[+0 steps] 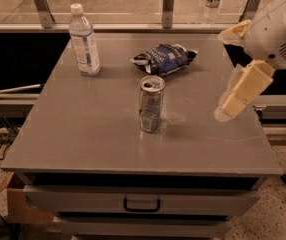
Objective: Move redbull can near blue plastic bottle
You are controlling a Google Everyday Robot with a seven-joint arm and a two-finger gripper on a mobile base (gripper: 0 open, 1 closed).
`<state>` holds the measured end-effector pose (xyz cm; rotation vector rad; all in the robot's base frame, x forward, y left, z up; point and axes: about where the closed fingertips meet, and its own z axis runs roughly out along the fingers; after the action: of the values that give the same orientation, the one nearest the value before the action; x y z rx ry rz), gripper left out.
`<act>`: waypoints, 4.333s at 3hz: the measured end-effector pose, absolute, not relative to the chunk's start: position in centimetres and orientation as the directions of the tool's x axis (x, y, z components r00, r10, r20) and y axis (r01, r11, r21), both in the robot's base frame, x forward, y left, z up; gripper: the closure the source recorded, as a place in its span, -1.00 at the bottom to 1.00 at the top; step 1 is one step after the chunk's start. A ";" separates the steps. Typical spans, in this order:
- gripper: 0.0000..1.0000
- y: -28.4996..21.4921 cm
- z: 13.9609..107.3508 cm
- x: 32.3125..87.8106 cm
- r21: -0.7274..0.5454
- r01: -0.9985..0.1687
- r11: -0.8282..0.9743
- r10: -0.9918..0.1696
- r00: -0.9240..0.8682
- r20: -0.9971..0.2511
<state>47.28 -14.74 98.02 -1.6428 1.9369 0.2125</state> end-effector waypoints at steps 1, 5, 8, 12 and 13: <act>-1.00 -10.4 97.8 48.4 -0.219 -0.958 0.187 -0.756 0.002 -0.655; -1.00 -3.1 95.5 50.0 -0.191 -0.974 0.124 -0.523 0.099 -0.847; -1.00 -2.5 91.0 50.5 -0.117 -0.984 0.136 -0.372 0.059 -0.926; 0.45 -1.0 89.0 50.8 -0.080 -0.989 0.125 -0.250 0.046 -0.967; 0.91 -1.0 89.8 51.2 -0.103 -0.987 0.122 -0.245 0.071 -0.967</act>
Offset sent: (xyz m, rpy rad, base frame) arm 0.0329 0.1085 -0.0210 0.4668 -0.0383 0.1942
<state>51.21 -0.98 89.75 -1.3205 1.3766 0.9198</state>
